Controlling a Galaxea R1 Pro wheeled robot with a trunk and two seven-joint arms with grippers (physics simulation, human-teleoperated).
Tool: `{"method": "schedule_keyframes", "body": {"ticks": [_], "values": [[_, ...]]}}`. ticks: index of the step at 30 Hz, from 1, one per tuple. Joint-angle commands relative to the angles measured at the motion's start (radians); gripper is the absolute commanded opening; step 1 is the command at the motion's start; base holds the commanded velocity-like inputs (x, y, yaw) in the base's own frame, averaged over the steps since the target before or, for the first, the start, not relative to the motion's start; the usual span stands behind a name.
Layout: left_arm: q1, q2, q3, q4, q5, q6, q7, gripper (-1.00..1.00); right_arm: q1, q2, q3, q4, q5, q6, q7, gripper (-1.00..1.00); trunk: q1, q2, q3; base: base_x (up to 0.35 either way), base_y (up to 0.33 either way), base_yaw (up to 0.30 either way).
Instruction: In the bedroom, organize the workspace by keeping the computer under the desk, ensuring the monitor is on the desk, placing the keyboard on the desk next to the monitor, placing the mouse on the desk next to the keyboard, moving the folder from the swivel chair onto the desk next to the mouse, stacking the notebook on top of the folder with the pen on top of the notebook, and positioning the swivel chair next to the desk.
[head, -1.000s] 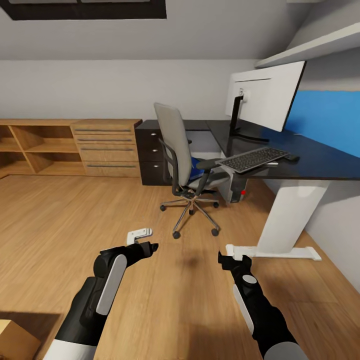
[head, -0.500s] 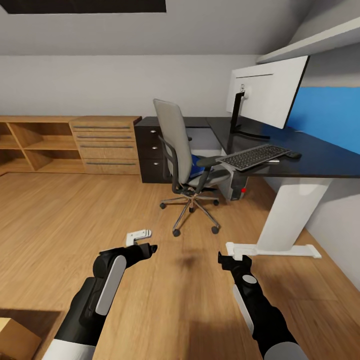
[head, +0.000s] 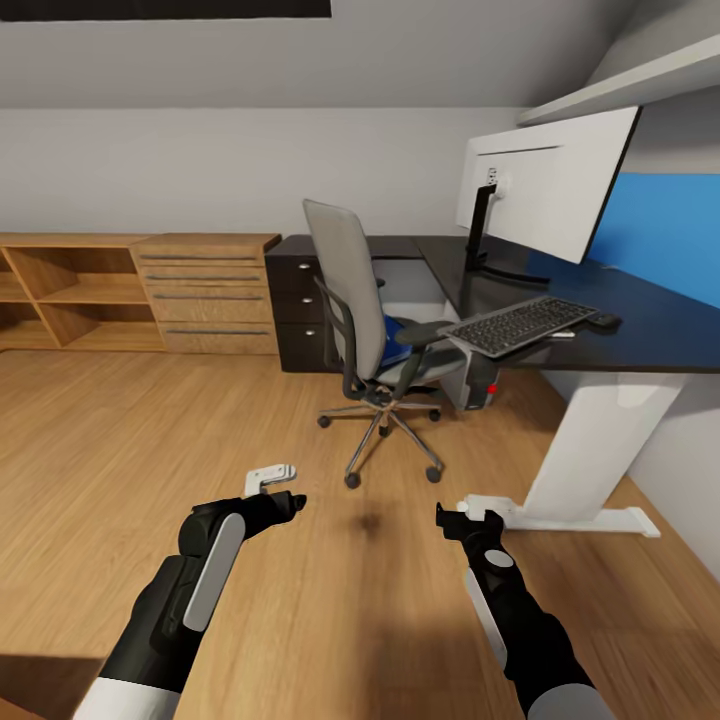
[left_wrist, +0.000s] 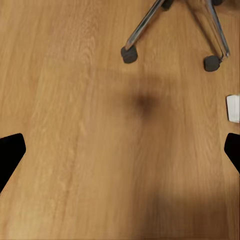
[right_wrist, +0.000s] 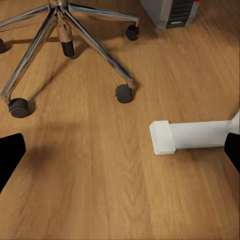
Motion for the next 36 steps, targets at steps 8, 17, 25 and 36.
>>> {"method": "schedule_keyframes", "body": {"ticks": [8, 17, 25, 36], "values": [[-0.001, 0.002, -0.001, -0.001, 0.011, 0.004, 0.010, 1.00, 0.000, 0.002, 0.002, -0.002, 0.001, 0.005, -0.005, 1.00, 0.000, 0.000, -0.001, 0.314, 0.000, 0.000], [-0.001, 0.003, -0.001, -0.001, 0.011, 0.007, 0.009, 1.00, 0.000, 0.003, 0.002, -0.002, 0.000, 0.003, -0.006, 1.00, 0.000, 0.000, 0.008, 0.095, 0.000, 0.000], [-0.001, 0.003, -0.001, -0.001, 0.011, 0.007, 0.009, 1.00, 0.000, 0.003, 0.001, -0.002, -0.001, 0.003, -0.006, 1.00, 0.000, 0.000, 0.021, 0.003, 0.000, 0.000], [-0.001, 0.002, -0.001, -0.010, 0.012, 0.005, 0.011, 1.00, 0.000, 0.003, 0.001, -0.002, 0.000, 0.003, -0.006, 1.00, 0.002, -0.001, 0.027, 0.000, 0.000, 0.000]]}}
